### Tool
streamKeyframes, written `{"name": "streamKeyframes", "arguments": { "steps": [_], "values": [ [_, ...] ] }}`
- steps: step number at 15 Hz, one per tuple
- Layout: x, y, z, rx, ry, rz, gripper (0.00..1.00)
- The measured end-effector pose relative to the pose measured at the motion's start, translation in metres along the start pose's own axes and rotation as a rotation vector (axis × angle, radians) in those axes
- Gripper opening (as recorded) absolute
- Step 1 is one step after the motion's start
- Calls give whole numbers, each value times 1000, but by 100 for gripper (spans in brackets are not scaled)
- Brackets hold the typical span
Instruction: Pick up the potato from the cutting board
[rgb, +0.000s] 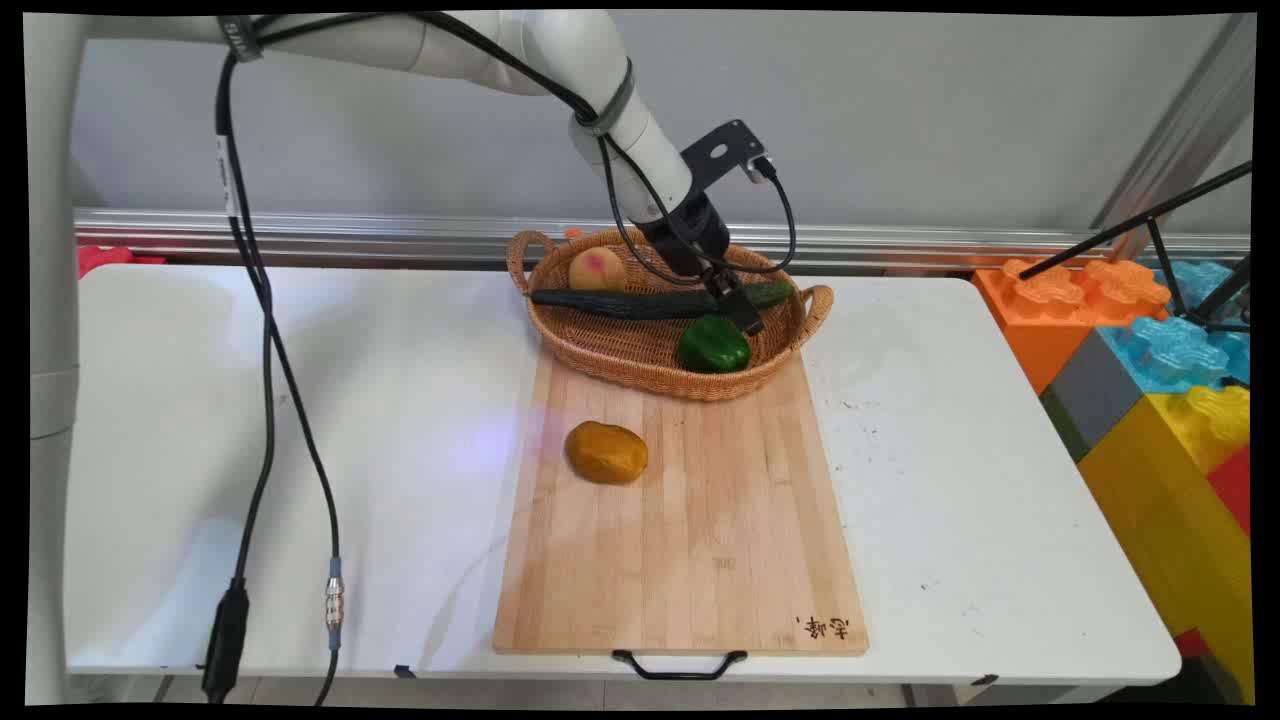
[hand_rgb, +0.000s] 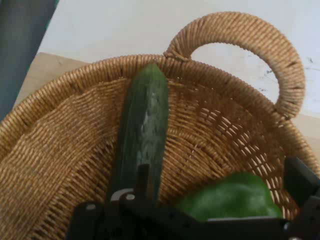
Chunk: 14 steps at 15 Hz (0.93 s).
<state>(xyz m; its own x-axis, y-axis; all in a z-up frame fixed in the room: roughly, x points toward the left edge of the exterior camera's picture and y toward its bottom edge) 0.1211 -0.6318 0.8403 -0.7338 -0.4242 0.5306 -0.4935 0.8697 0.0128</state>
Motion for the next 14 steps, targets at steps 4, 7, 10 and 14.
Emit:
{"name": "streamKeyframes", "arguments": {
  "steps": [4, 7, 10, 14],
  "values": [
    [-5, 10, -29, 11, 4, -3, 100],
    [-20, 25, -58, -6, -25, 3, 100],
    [-50, 41, -94, -29, -75, 20, 100],
    [-97, 59, -130, -89, -107, 66, 100]
  ]
}}
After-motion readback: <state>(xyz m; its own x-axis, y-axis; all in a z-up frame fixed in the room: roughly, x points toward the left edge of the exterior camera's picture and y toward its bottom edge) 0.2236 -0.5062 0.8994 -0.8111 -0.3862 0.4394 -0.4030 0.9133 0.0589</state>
